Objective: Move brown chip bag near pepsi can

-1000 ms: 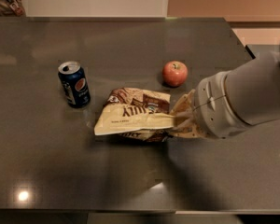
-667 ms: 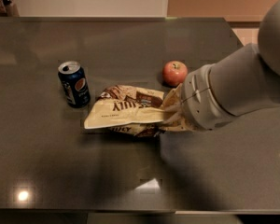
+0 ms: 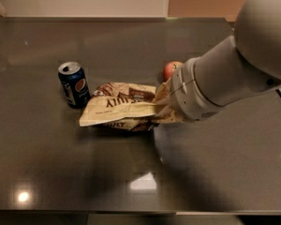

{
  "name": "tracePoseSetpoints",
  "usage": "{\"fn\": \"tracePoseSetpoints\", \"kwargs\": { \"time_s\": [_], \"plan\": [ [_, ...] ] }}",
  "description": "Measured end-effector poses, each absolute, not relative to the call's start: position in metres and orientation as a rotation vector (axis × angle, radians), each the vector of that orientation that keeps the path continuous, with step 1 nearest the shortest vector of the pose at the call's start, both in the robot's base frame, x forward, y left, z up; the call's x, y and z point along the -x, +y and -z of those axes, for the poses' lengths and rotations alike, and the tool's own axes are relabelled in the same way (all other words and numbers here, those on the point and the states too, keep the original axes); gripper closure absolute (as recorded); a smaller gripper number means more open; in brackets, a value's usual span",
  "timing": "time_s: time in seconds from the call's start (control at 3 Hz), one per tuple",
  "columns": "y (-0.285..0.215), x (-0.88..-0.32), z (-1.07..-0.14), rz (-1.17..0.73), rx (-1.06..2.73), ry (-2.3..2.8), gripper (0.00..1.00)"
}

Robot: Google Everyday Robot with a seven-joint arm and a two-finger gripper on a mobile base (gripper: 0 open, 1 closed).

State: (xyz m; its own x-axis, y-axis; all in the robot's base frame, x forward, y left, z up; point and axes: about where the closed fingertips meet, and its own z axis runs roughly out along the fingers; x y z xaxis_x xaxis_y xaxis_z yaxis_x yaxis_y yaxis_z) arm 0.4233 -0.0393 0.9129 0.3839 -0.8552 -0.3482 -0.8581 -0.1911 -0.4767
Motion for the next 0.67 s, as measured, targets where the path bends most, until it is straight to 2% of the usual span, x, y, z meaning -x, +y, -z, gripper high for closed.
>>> {"fn": "tracePoseSetpoints", "kwargs": {
  "time_s": [0.67],
  "plan": [
    [-0.0431,-0.4371,-0.9143,0.002,2.044,1.466,0.35]
  ]
}}
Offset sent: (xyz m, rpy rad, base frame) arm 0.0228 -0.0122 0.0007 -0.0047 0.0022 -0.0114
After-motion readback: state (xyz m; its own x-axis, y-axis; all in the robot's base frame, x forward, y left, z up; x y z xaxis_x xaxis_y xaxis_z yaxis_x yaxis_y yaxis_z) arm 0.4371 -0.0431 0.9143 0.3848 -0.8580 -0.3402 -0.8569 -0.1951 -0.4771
